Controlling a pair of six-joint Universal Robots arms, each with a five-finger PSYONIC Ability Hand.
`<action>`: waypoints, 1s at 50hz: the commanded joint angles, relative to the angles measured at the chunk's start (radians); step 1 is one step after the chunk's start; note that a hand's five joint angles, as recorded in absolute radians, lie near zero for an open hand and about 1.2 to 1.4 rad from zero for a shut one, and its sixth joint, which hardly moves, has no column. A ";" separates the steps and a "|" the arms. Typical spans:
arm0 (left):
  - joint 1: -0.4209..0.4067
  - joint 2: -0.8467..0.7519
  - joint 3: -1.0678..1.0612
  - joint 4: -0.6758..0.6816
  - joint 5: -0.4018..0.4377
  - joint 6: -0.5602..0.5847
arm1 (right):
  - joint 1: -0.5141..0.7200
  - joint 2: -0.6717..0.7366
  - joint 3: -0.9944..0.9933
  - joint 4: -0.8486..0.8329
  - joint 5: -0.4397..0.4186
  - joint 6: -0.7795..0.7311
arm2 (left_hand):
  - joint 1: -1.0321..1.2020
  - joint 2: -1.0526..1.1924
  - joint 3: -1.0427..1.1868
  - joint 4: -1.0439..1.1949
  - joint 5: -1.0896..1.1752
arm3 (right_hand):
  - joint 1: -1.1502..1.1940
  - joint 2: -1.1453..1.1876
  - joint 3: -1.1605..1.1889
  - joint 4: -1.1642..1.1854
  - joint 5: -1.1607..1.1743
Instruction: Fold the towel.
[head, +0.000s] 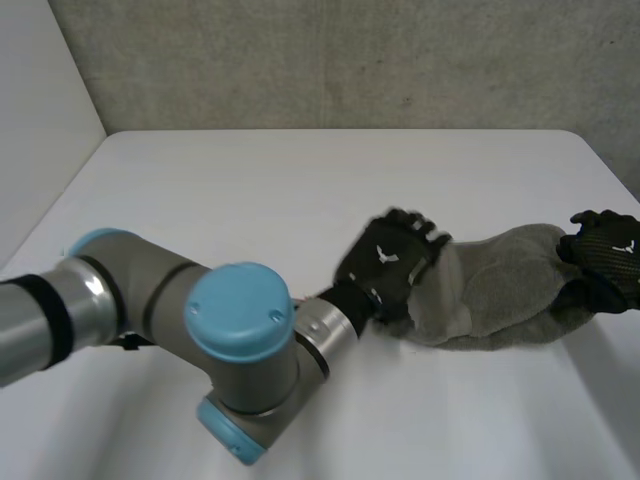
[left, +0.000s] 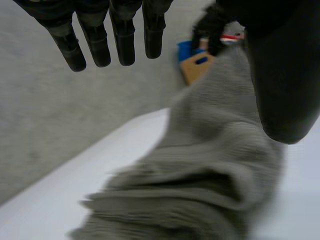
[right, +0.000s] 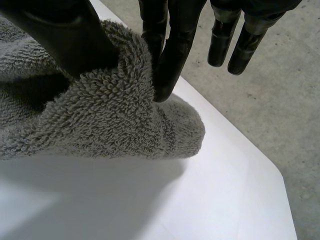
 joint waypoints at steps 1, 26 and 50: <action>-0.023 -0.033 0.006 -0.033 0.053 0.001 | 0.006 -0.003 0.012 0.001 -0.003 0.005 | -0.047 -0.007 -0.050 -0.056 -0.016 | 0.140 0.068 -0.036 -0.058 0.091; 0.051 -0.007 -0.079 -0.025 0.053 0.217 | -0.001 -0.027 -0.014 0.063 0.008 0.017 | 0.002 0.042 -0.050 -0.056 0.034 | -1.257 -1.328 -0.036 -0.058 -1.131; 0.058 -0.111 -0.036 0.112 0.068 0.298 | -0.031 -0.026 -0.004 0.071 0.006 0.018 | 0.102 0.142 -0.050 -0.056 0.134 | -1.257 -1.328 -0.036 -0.058 -1.131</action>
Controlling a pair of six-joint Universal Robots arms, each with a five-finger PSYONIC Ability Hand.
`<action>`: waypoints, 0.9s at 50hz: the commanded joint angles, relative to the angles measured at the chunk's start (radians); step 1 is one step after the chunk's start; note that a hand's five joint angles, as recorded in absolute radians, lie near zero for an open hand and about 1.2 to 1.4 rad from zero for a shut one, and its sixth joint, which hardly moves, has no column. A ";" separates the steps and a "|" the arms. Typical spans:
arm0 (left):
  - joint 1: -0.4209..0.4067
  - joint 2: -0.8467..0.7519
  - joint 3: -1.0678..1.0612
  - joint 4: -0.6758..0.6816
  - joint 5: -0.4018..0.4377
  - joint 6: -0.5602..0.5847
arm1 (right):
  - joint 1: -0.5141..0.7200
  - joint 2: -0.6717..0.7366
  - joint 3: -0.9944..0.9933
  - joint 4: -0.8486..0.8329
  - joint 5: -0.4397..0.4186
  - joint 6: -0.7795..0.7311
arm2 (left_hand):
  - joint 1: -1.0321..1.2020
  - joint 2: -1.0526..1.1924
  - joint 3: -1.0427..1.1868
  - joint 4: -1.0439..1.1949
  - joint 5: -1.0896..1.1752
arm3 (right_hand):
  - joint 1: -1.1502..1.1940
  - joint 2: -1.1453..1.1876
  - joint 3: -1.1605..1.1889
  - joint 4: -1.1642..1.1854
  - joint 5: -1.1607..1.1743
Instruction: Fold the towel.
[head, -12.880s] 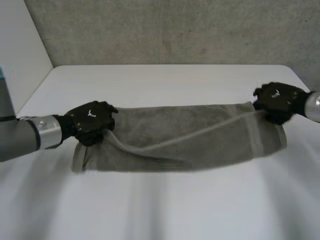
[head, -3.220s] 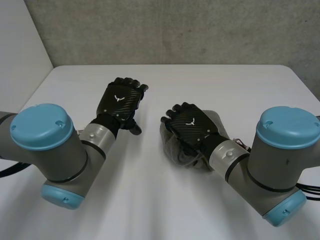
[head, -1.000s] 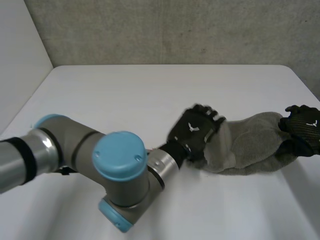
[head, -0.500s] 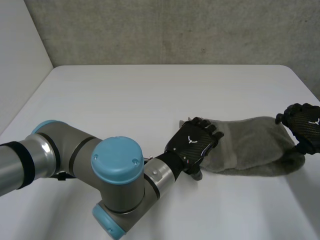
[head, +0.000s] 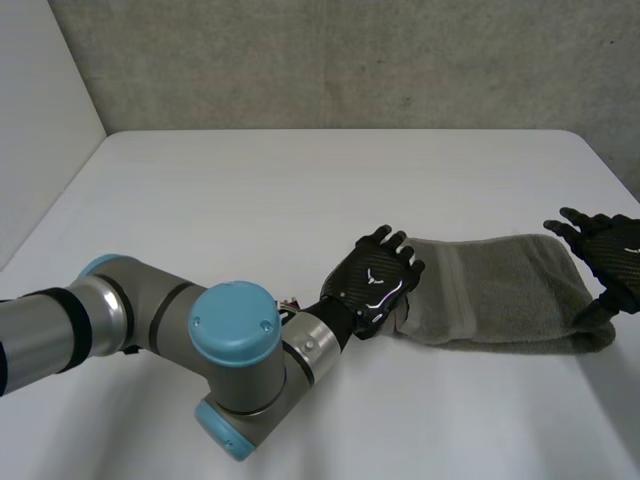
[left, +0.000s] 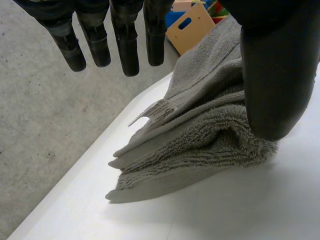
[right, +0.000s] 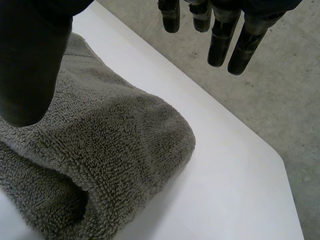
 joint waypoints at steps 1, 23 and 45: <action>-0.001 -0.026 0.016 -0.003 0.006 0.011 | 0.001 0.000 0.001 -0.002 -0.001 -0.001 | 0.022 0.023 -0.050 -0.056 0.007 | -0.102 -0.085 -0.036 -0.058 -0.061; -0.001 -0.057 0.033 -0.006 0.058 0.105 | -0.007 0.009 -0.006 -0.003 -0.002 -0.001 | 0.562 0.563 -0.050 -0.056 0.547 | -0.102 -0.085 -0.036 -0.058 -0.061; -0.001 -0.066 0.035 -0.013 0.075 0.104 | -0.007 0.014 -0.007 -0.002 -0.001 -0.001 | 0.976 0.977 -0.050 -0.056 0.961 | -0.102 -0.085 -0.036 -0.058 -0.061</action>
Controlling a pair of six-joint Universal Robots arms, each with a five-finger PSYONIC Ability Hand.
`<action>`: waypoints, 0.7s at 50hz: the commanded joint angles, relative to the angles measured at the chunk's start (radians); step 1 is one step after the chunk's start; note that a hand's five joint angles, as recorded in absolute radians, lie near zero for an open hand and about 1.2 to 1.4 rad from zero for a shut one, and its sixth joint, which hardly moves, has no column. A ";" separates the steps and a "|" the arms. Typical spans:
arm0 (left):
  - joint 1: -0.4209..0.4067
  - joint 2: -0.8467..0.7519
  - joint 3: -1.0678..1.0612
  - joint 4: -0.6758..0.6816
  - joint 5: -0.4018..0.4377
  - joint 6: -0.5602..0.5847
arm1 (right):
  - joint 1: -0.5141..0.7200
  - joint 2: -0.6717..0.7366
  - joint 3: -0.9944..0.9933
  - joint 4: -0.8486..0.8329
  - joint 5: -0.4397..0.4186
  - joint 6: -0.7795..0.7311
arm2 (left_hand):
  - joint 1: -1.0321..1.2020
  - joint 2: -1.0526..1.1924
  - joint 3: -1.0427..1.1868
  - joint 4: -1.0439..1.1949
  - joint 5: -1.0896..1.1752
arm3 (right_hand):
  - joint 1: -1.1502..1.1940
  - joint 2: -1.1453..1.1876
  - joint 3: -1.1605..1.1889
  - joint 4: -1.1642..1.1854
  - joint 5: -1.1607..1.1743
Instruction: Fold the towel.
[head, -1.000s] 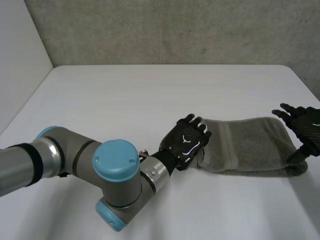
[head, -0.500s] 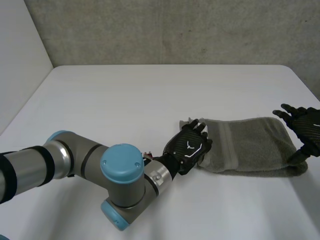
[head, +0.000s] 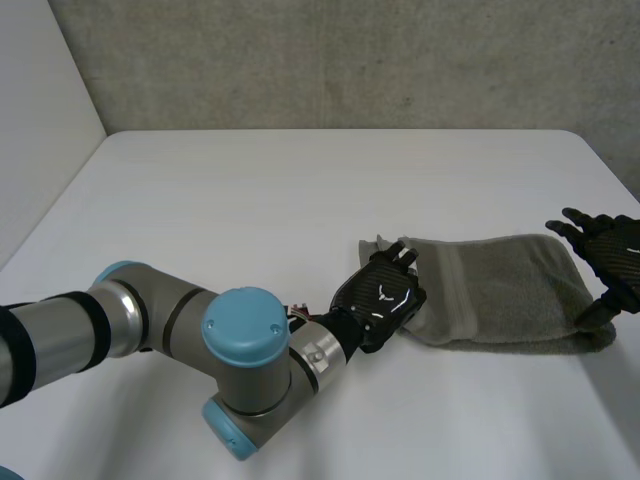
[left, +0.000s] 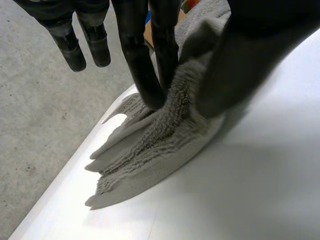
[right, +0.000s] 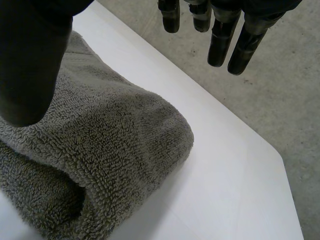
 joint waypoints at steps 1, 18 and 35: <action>0.000 -0.004 -0.001 -0.002 0.006 -0.003 | 0.000 0.001 0.000 0.000 0.000 0.000 | 0.326 0.308 -0.050 -0.056 0.318 | -0.102 -0.085 -0.036 -0.058 -0.061; 0.127 0.130 -0.114 -0.005 -0.001 -0.009 | 0.008 0.001 0.002 0.001 0.005 0.000 | 0.326 0.308 -0.050 -0.056 0.318 | -0.102 -0.085 -0.036 -0.058 -0.061; 0.273 0.292 -0.423 -0.010 0.008 -0.003 | 0.032 -0.005 0.011 0.040 0.008 0.003 | 0.326 0.308 -0.050 -0.056 0.318 | -0.102 -0.085 -0.036 -0.058 -0.061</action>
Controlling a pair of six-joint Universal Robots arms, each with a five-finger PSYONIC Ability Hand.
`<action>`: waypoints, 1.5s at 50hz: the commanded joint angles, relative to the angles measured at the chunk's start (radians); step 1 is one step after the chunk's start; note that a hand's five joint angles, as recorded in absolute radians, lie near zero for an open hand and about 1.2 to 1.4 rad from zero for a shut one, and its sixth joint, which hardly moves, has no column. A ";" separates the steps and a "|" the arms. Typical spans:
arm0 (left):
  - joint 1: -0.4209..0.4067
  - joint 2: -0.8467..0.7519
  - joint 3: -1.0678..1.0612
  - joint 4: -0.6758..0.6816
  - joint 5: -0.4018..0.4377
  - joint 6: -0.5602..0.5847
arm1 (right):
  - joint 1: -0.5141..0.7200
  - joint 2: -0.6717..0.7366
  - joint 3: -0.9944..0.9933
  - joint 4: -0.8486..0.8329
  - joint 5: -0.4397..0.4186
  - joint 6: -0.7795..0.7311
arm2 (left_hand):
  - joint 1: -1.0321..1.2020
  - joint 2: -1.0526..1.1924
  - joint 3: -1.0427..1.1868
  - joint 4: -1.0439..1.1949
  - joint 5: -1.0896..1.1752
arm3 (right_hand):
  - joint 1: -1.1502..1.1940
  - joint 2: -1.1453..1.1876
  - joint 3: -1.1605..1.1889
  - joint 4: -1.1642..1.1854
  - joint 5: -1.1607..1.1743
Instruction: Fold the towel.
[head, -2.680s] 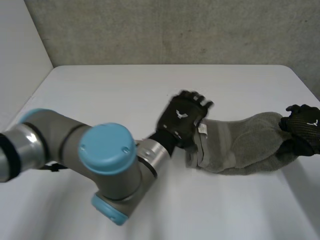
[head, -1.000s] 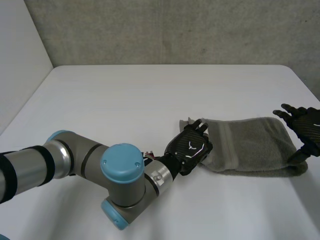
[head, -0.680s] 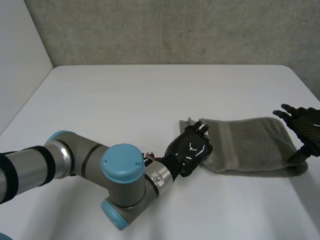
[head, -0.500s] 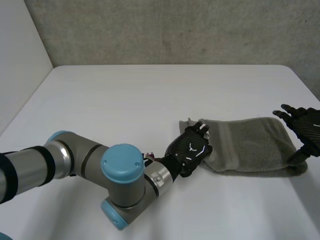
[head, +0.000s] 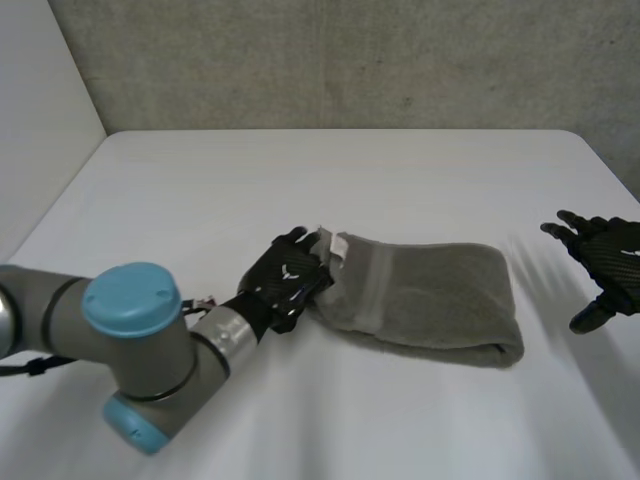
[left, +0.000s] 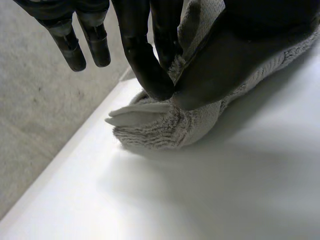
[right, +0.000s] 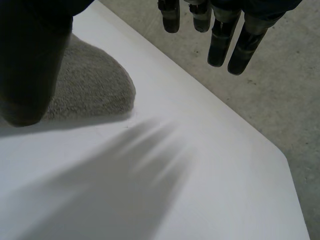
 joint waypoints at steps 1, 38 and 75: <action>0.034 0.064 -0.128 0.000 0.000 0.000 | 0.024 -0.007 0.005 0.063 -0.003 0.002 | 0.139 0.048 -0.050 -0.056 0.048 | -0.102 -0.085 -0.036 -0.058 -0.061; 0.048 0.262 -0.208 -0.116 -0.046 -0.017 | 0.328 0.167 -0.011 -0.069 0.268 0.477 | -0.842 -0.932 -0.050 -0.056 -0.932 | -0.014 0.003 -0.036 -0.058 -0.061; -0.136 -0.035 0.131 -0.287 0.091 -0.008 | 0.316 0.170 0.029 -0.106 0.265 0.416 | -0.862 -0.952 -0.050 -0.056 -0.953 | 0.837 0.854 -0.036 -0.058 0.704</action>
